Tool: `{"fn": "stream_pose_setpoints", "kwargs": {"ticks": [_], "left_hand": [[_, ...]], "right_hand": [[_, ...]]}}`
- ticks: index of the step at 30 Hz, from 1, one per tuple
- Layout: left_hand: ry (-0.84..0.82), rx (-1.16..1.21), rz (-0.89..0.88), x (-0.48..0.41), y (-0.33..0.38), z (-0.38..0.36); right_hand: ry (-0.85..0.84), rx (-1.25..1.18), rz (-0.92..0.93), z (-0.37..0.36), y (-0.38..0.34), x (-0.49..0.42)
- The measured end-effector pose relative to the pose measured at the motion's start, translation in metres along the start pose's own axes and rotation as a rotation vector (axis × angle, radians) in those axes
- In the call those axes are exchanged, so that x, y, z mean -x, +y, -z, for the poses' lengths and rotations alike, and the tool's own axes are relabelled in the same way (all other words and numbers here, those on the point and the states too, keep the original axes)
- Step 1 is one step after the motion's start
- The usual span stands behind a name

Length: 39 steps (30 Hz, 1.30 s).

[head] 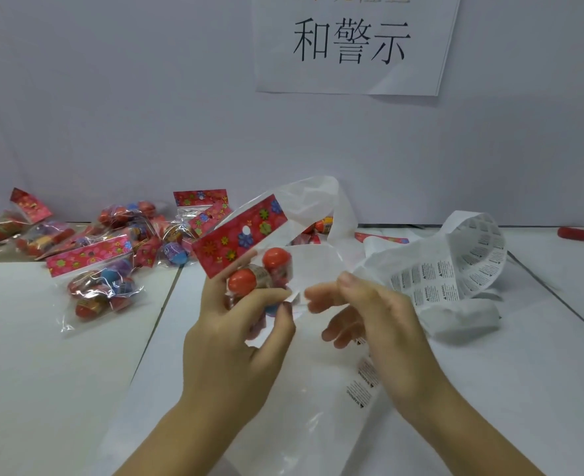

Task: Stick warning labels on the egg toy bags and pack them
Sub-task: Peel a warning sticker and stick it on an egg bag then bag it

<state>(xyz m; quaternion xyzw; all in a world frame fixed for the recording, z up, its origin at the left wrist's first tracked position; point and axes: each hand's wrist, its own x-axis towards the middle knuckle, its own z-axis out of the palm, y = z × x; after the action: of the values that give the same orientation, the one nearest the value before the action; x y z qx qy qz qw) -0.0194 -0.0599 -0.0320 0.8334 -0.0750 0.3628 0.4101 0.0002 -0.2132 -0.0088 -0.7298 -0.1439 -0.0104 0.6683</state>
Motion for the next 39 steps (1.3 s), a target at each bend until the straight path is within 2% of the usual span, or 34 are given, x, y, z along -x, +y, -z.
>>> {"fn": "stream_pose_setpoints", "kwargs": {"ticks": [2, 6, 10, 14, 16, 18, 20, 22, 23, 25, 27, 29, 32, 36, 39], "left_hand": [[-0.06, 0.041, 0.015, -0.002, 0.0, 0.004], [-0.158, -0.032, -0.039, -0.003, -0.002, 0.007], [-0.175, 0.036, -0.052, -0.002, -0.002, 0.007], [-0.124, 0.179, 0.072, -0.01, -0.008, 0.012], [-0.151, 0.359, 0.204, -0.014, -0.008, 0.014], [-0.158, 0.593, 0.281, -0.017, -0.005, 0.016], [-0.159, 0.739, 0.311, -0.019, -0.001, 0.02], [-0.154, 0.749, 0.319, -0.02, 0.002, 0.02], [-0.149, 0.728, 0.325, -0.02, 0.002, 0.02], [-0.168, 0.719, 0.327, -0.019, 0.004, 0.02], [-0.202, 0.745, 0.326, -0.019, 0.007, 0.02], [-0.223, 0.741, 0.304, -0.019, 0.009, 0.021], [-0.254, 0.736, 0.293, -0.018, 0.01, 0.023], [-0.199, 1.002, 0.597, -0.021, 0.008, 0.021], [-0.201, 1.021, 0.723, -0.021, 0.005, 0.018]], "right_hand": [[0.016, 0.075, 0.11, 0.005, -0.002, 0.0], [-0.112, 0.422, 0.303, 0.012, -0.002, 0.0], [-0.109, 0.405, 0.35, 0.01, 0.003, -0.002], [0.011, -0.075, 0.175, 0.014, 0.006, -0.009], [-0.008, -0.129, 0.087, 0.018, 0.007, -0.014], [-0.058, 0.008, -0.025, 0.02, 0.009, -0.014], [-0.122, 0.262, -0.09, 0.021, 0.012, -0.012], [-0.175, 0.486, -0.084, 0.021, 0.015, -0.009], [-0.178, 0.503, -0.069, 0.02, 0.014, -0.008], [-0.123, 0.326, -0.024, 0.02, 0.012, -0.011], [-0.074, -0.019, 0.017, 0.02, 0.008, -0.014], [-0.128, -0.258, -0.002, 0.018, 0.003, -0.014], [-0.179, -0.339, -0.045, 0.01, 0.003, -0.01], [-0.04, -0.369, 0.002, 0.007, 0.006, -0.01], [0.022, -0.395, 0.046, 0.011, 0.007, -0.011]]}}
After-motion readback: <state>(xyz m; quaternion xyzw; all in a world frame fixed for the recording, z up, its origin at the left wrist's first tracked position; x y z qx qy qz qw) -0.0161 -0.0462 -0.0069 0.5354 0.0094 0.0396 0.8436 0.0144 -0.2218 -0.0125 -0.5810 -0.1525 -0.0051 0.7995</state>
